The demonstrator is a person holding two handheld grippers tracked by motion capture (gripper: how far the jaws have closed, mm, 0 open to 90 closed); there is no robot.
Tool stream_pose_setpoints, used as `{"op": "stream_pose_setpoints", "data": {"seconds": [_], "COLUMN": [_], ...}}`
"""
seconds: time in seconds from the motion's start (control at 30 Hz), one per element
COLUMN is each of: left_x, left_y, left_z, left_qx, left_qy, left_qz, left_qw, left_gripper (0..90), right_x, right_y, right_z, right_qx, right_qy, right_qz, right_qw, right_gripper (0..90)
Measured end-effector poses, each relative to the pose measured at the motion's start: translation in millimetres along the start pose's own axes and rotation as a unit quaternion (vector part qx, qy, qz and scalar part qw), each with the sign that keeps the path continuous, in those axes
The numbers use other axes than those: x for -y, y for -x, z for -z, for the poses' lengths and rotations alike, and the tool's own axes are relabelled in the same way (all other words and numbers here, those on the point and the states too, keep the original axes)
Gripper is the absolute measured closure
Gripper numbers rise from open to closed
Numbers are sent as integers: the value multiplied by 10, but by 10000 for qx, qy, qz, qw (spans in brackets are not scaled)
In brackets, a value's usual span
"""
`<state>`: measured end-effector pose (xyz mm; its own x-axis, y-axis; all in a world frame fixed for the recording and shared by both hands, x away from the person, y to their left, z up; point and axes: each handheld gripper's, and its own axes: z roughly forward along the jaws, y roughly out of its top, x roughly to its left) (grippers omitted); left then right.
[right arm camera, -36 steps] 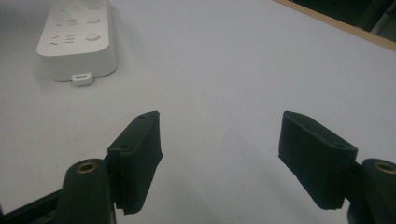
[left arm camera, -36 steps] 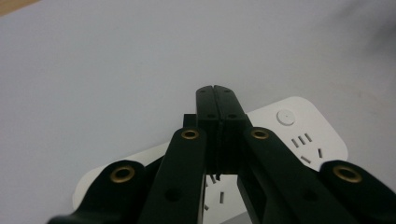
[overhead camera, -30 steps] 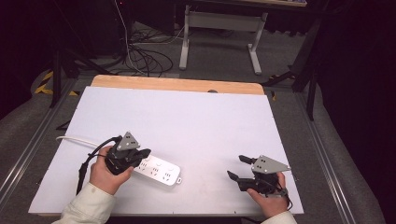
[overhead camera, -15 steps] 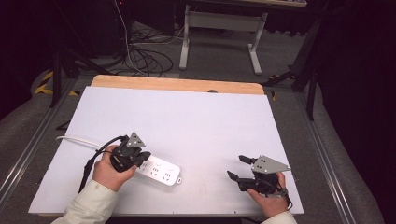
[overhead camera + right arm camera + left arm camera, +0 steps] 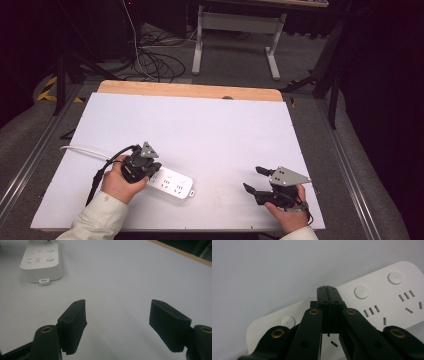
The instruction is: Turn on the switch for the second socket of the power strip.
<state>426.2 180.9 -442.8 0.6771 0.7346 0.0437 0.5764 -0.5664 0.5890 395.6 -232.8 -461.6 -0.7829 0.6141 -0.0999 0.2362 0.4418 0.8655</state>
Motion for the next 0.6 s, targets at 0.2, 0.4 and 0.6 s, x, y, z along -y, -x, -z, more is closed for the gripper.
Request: {"op": "stream_pose_setpoints", "data": {"seconds": [0.2,0.4,0.6], "left_x": [4,7,12], "left_y": [13,27,36], "left_z": [-16,-27,-28], "left_qx": [-55,-87,-134], "left_qy": [-10,-9,10], "left_qz": [-80,-131,-149], "left_qw": [10000,9999,9998], "left_gripper": [898,898,898], "right_x": [0,1,2], "right_y": [0,2,0], "right_z": [1,7,11], "right_qx": [-3,1,0], "right_qy": [-4,6,9], "right_qz": [7,16,1], "right_qw": [10000,10000,10000], "right_gripper": [301,301,301]}}
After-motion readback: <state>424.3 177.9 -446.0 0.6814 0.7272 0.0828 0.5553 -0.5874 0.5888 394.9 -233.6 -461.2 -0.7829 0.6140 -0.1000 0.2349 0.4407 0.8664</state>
